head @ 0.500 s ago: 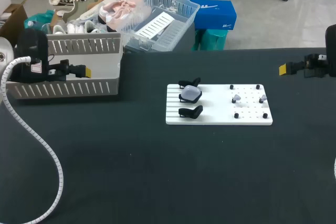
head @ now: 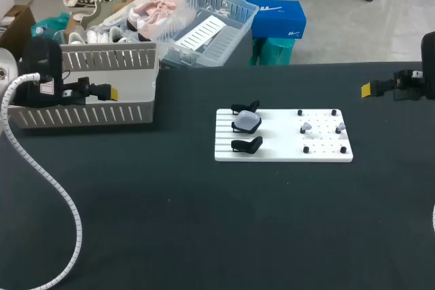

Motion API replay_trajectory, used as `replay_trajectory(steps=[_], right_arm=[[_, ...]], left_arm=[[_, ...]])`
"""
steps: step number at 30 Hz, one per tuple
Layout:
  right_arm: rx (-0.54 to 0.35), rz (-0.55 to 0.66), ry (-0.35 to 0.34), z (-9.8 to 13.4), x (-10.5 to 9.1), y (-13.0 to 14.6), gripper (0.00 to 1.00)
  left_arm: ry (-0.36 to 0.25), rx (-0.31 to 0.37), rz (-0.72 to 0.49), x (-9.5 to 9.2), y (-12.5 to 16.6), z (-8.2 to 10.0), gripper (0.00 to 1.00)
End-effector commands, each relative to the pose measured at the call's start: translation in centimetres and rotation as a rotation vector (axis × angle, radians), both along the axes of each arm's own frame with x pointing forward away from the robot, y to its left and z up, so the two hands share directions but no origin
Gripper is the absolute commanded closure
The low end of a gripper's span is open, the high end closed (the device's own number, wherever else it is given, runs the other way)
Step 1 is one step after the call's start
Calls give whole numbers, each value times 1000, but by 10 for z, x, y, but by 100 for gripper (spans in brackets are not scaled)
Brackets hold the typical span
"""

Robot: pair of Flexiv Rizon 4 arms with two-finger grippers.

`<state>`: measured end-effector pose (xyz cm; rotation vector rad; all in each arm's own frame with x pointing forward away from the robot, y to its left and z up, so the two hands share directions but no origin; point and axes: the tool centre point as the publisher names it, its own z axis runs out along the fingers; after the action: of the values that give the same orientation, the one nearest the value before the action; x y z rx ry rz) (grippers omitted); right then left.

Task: Pick up each earbud case from the left stands, insert the matching earbuds, close the lid, and place the case in the box.

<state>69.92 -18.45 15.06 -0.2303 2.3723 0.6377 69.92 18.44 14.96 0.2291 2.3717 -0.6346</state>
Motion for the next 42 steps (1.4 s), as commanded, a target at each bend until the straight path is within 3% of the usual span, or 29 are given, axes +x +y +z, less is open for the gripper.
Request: replay_trajectory(steps=[1, 15, 17, 19, 21, 22, 26, 28, 30, 32, 37, 42], right_arm=[[2, 4, 1, -1, 1, -1, 0], [2, 4, 1, -1, 1, -1, 0], [2, 4, 1, -1, 1, -1, 0], [2, 4, 1, -1, 1, -1, 0], [2, 4, 1, -1, 1, -1, 0], [2, 4, 1, -1, 1, -1, 0], [2, 4, 1, -1, 1, -1, 0], [2, 4, 1, -1, 1, -1, 0], [2, 4, 1, -1, 1, -1, 0], [2, 4, 1, -1, 1, -1, 0], [2, 4, 1, -1, 1, -1, 0], [2, 4, 1, -1, 1, -1, 0]], left_arm=[[4, 3, 0, 1, 0, 1, 0], [4, 3, 0, 1, 0, 1, 0], [-56, 31, -73, 16, -3, 4, 0], [-170, 82, -243, 33, -7, 7, 0], [-236, 122, -333, 46, -8, 7, 0], [-257, 98, -391, 55, -7, 8, 0], [-393, 132, -606, 79, -3, 19, 0], [-476, 109, -720, 87, -1, 24, 0], [-585, 146, -831, 92, 0, 27, 0], [-654, 159, -921, 97, 0, 29, 0], [-744, 130, -1112, 99, 2, 33, 0], [-799, 39, -1185, 90, -2, 31, 0]])
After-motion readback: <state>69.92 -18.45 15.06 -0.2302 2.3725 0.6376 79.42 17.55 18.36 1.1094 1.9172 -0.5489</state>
